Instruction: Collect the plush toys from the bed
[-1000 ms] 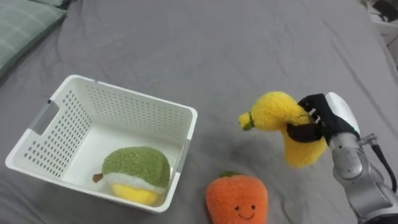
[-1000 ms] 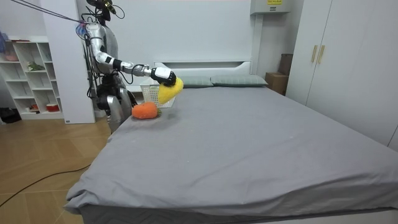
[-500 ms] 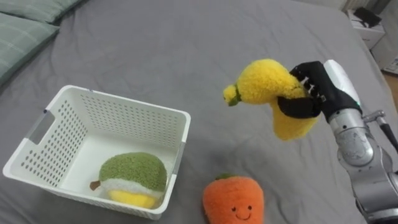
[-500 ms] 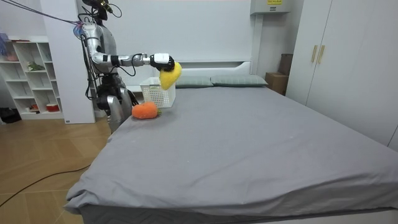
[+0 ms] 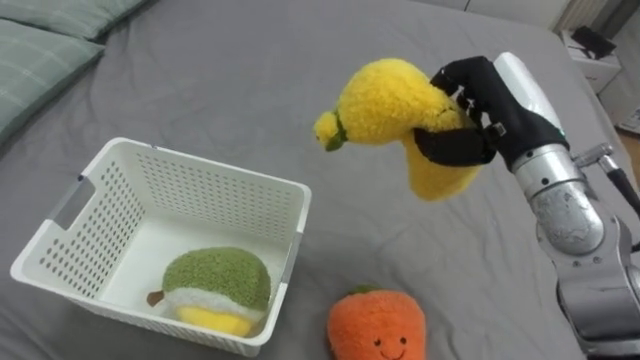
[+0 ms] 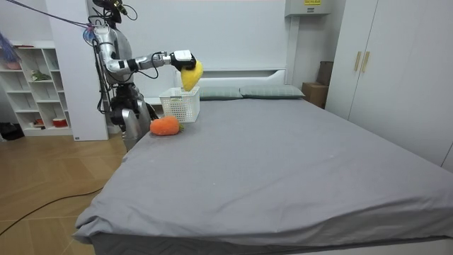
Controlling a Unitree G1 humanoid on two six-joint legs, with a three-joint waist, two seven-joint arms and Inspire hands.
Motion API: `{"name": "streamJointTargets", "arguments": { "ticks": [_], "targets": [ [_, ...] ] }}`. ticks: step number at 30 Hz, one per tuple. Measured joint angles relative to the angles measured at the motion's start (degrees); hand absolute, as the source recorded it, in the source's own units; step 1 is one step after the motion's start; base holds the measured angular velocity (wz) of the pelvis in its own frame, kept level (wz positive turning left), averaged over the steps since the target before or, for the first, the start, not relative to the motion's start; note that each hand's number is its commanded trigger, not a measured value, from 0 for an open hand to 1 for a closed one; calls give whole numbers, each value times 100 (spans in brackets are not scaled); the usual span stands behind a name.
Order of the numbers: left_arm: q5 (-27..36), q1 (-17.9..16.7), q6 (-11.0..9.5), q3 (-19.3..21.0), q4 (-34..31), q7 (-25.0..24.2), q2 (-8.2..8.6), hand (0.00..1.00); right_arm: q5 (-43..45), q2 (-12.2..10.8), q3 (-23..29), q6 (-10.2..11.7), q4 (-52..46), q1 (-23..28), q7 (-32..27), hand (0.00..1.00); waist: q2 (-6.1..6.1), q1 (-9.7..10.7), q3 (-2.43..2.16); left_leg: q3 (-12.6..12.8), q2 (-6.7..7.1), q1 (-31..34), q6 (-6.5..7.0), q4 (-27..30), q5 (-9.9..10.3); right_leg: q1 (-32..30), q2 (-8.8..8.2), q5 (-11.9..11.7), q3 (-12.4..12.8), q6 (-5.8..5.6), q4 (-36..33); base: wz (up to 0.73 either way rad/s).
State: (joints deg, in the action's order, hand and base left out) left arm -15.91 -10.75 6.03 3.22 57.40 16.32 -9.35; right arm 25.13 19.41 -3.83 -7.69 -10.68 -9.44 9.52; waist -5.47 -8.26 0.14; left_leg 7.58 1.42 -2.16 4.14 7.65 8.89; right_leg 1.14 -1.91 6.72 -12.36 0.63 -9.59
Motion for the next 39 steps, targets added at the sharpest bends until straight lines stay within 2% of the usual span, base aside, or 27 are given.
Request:
{"name": "streamJointTargets", "arguments": {
  "ticks": [2,8,10,16,21,25,31,32,33,34,36,39],
  "targets": [
    [-11,30,11,3,-3,-49,3,0,-41,-51,-45,-64,-80,-3,139,100,2,-58,1,-2,0,3,0,-2,-1,-1,3,0,8,0,1,0],
    [-22,139,112,-13,-6,-71,1,0,57,-487,-446,-219,-223,-8,454,100,11,-164,8,-37,0,41,0,1,-1,-3,2,2,-10,-2,6,3],
    [-66,134,122,-14,-10,-94,-2,0,29,-610,-603,-240,-240,-8,497,100,32,-180,26,-41,0,27,0,3,-1,-11,-2,2,-30,-2,7,2],
    [-222,201,119,-18,-19,-189,11,0,15,-722,-977,-240,-237,-69,597,100,51,-344,41,-48,1,55,0,0,0,-35,-3,2,-68,-2,9,0],
    [-392,298,120,-16,-17,-226,11,0,15,-747,-1353,-315,-237,-381,812,100,27,-492,27,-56,1,86,0,2,-1,-66,-2,2,-80,-2,5,1],
    [-392,333,154,-16,-16,-225,8,0,14,-762,-1594,-374,-236,-510,959,100,17,-568,31,-186,15,90,2,3,-2,-30,-18,2,-201,-2,8,14],
    [-455,348,230,-12,-8,-224,1,0,-1,-800,-1698,-389,-236,-517,1005,100,-38,-654,22,-319,22,119,3,2,-2,-9,-16,5,-208,-8,10,13],
    [-456,349,231,-12,-8,-224,1,0,-1,-806,-1721,-389,-236,-517,1005,88,-39,-654,22,-323,22,124,3,2,-2,-9,-16,6,-211,-8,10,4],
    [-457,362,231,-12,-7,-223,-1,0,0,-807,-1762,-389,-236,-517,1005,68,-41,-655,23,-329,23,132,3,3,-2,-10,-16,6,-210,-8,14,3],
    [-457,377,230,-13,-5,-217,-7,0,0,-808,-1788,-389,-235,-517,1005,20,-43,-656,24,-336,26,136,3,3,-2,-9,-16,6,-206,-8,21,0],
    [-457,381,223,-15,-5,-189,-20,0,12,-830,-1812,-388,-236,-517,1005,0,-43,-657,25,-337,26,138,3,3,-2,-1,-14,6,-197,-8,36,0],
    [-455,378,222,-17,-6,-179,-27,0,10,-827,-1847,-387,-225,-517,996,0,-42,-653,30,-332,30,147,2,1,-2,12,-10,6,-174,-9,86,0]
  ]
}}
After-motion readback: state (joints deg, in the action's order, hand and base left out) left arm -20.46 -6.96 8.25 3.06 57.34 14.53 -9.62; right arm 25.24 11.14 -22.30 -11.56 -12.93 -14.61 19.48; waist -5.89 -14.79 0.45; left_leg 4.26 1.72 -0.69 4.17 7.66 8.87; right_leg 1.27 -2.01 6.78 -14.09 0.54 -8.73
